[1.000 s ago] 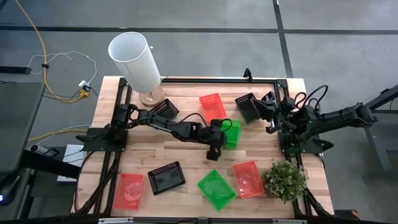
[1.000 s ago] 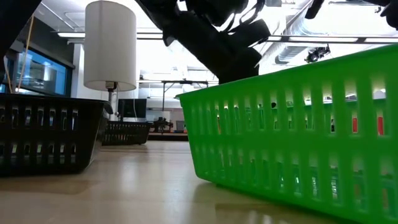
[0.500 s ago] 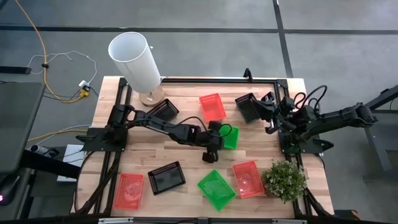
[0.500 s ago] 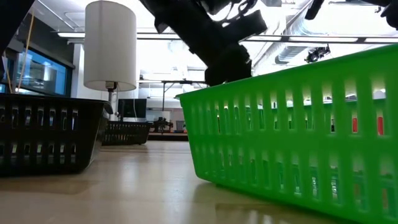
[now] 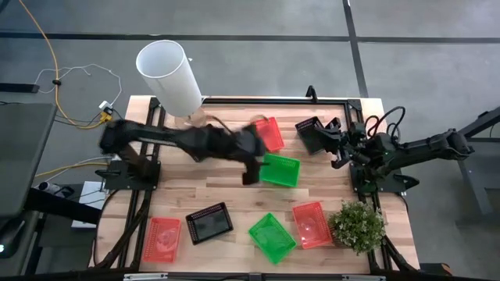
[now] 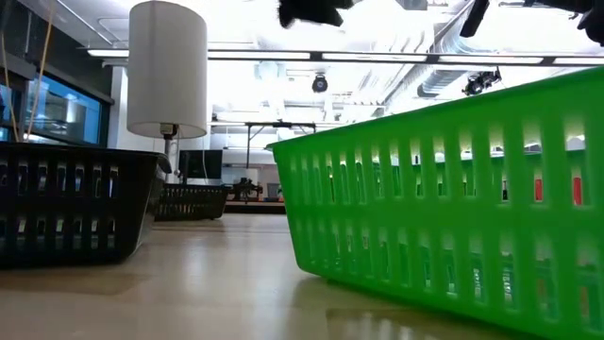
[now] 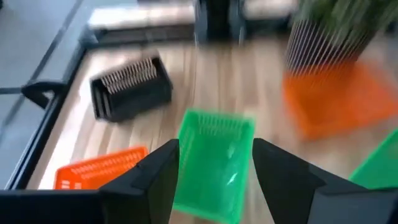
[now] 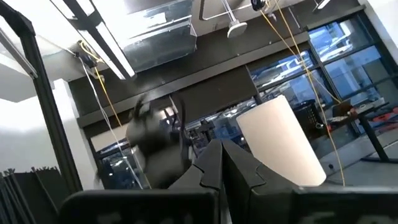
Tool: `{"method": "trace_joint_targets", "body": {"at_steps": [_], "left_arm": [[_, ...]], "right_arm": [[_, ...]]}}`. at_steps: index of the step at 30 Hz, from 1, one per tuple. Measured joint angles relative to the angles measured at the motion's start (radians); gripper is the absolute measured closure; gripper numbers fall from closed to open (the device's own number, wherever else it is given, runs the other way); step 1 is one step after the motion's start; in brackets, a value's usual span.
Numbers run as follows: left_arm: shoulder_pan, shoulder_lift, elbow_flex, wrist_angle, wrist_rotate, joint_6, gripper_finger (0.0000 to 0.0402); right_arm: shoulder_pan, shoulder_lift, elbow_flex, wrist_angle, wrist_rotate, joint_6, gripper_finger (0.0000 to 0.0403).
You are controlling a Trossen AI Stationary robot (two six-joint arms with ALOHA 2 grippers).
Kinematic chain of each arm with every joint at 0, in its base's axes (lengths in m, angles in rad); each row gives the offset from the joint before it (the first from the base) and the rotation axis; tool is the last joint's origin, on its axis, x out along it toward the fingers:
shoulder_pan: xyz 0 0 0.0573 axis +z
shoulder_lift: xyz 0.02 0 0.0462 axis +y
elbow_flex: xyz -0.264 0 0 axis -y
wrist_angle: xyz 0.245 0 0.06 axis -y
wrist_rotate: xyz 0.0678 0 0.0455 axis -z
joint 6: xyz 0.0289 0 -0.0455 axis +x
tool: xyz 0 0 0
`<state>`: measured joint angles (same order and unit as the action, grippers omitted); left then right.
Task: Stack baskets by color
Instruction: Stack the bottom green bin on top of the top green bin
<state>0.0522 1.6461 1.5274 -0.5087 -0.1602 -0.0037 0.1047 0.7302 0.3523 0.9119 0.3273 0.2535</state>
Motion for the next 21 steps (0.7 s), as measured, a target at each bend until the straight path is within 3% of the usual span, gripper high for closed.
{"method": "trace_joint_targets", "body": {"at_steps": [5, 10, 13, 18, 21], "left_arm": [[0.005, -0.253, -0.151, 0.128, 0.049, -0.096, 0.0215], [-0.025, -0.524, -0.464, 0.483, 0.068, -0.188, 0.0215], [-0.057, -0.667, -0.654, 0.653, 0.022, -0.228, 0.0215], [-0.096, -0.872, -0.851, 0.691, -0.087, -0.266, 0.0216], [-0.105, -0.949, -0.924, 0.658, -0.103, -0.268, 0.0216]], "right_arm": [[0.000, 0.012, 0.000, -0.014, -0.023, 0.000, 0.0402], [0.000, 0.016, 0.000, -0.015, -0.051, 0.011, 0.0402], [0.000, 0.016, 0.000, -0.025, -0.076, 0.009, 0.0402], [0.000, 0.017, 0.000, -0.082, -0.091, -0.004, 0.0402], [0.000, 0.017, 0.000, -0.136, -0.169, -0.052, 0.0402]]}}
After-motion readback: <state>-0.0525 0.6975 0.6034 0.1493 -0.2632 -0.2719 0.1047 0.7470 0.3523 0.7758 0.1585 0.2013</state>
